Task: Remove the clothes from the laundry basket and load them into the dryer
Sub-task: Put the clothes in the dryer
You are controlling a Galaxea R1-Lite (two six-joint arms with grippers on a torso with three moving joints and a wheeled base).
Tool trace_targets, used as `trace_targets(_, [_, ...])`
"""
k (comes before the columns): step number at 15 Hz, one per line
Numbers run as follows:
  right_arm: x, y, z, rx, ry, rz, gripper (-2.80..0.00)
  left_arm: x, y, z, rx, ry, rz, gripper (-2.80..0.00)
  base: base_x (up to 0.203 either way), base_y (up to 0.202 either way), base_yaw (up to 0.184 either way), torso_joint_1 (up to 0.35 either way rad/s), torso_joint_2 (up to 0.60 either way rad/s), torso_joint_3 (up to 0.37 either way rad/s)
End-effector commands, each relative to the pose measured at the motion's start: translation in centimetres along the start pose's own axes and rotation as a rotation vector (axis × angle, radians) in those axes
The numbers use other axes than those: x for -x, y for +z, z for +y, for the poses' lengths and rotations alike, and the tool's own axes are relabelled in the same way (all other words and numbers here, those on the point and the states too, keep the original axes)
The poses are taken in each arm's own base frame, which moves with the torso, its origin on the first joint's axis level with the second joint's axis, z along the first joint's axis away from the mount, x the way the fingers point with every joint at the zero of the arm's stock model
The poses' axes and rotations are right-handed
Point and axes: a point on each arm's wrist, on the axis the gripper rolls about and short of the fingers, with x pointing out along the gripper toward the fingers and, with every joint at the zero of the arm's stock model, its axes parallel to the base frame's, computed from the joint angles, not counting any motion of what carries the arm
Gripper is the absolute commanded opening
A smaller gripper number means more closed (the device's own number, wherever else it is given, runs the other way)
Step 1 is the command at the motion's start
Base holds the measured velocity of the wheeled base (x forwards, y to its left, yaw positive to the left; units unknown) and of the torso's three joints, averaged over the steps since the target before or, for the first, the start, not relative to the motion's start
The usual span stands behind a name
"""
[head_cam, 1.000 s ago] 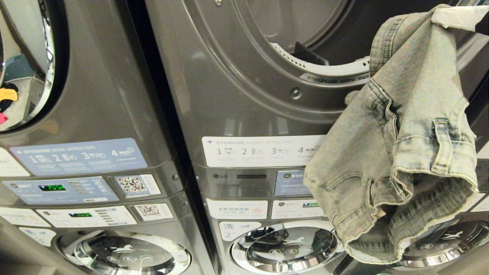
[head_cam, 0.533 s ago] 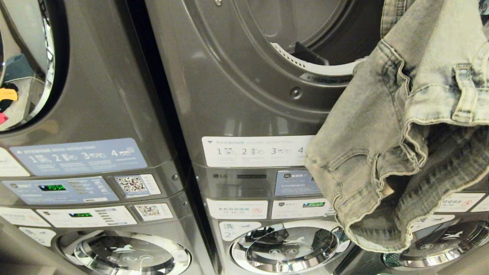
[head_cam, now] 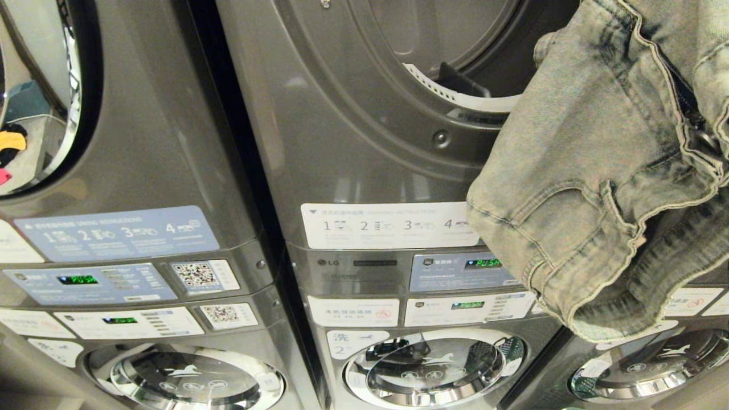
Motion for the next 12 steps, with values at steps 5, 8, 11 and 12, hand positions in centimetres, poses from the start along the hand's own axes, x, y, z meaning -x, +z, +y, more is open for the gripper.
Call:
trace_targets(5, [-0.80, -0.12, -0.24, 0.002, 0.004, -0.003, -2.80, 0.00, 0.00, 0.00, -0.003, 0.001, 0.000, -2.80, 0.000, 0.000, 0.000, 0.000, 0.00, 0.000])
trace_targets(8, [-0.96, 0.00, -0.28, 0.005, 0.005, -0.009, -2.80, 0.00, -0.01, 0.00, -0.003, 0.001, 0.000, -2.80, 0.000, 0.000, 0.000, 0.000, 0.00, 0.000])
trace_targets(11, [-1.06, -0.10, -0.31, 0.003, 0.005, -0.007, -2.80, 0.00, 0.00, 0.00, -0.001, 0.001, -0.001, -2.80, 0.000, 0.000, 0.000, 0.000, 0.00, 0.000])
trace_targets(12, [-1.02, -0.05, -0.29, 0.003, 0.005, -0.008, -2.80, -0.01, -0.04, 0.00, -0.001, 0.001, 0.001, -2.80, 0.000, 0.000, 0.000, 0.000, 0.00, 0.000])
